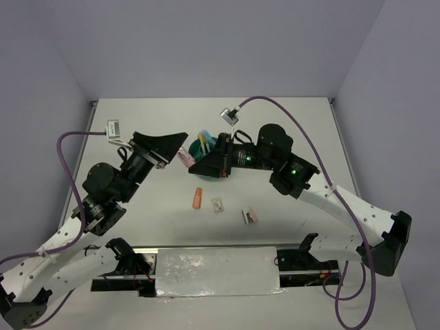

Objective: Sort the stationery into containers
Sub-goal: Close the pen cap on the pen.

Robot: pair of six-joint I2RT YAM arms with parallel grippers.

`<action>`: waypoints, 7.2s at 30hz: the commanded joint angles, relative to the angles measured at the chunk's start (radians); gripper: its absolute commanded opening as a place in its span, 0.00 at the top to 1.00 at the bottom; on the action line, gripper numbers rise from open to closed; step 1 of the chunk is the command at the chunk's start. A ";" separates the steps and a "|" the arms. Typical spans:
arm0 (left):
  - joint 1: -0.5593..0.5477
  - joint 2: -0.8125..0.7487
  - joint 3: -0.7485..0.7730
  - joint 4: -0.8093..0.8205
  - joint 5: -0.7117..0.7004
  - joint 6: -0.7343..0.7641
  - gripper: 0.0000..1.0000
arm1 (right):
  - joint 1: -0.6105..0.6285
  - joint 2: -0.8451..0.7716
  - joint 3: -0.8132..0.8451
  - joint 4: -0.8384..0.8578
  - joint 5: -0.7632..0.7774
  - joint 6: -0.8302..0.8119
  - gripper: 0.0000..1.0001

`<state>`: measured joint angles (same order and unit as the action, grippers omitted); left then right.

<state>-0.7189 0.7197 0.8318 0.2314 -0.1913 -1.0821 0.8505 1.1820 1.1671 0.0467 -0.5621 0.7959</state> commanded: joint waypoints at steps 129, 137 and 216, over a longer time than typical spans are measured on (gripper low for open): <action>-0.002 0.003 0.423 -0.383 0.136 0.367 0.01 | -0.096 -0.001 0.230 0.031 -0.275 -0.141 1.00; -0.002 0.035 0.401 -0.187 0.239 0.355 0.05 | -0.096 0.010 0.224 0.041 -0.306 -0.123 1.00; -0.149 0.212 0.603 -0.699 -0.356 0.470 0.01 | -0.266 -0.042 -0.062 -0.504 0.327 -0.149 1.00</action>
<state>-0.8711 0.9722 1.4506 -0.4107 -0.4484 -0.6060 0.5945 1.1484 1.1210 -0.3485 -0.4110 0.6239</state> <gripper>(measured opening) 0.993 0.248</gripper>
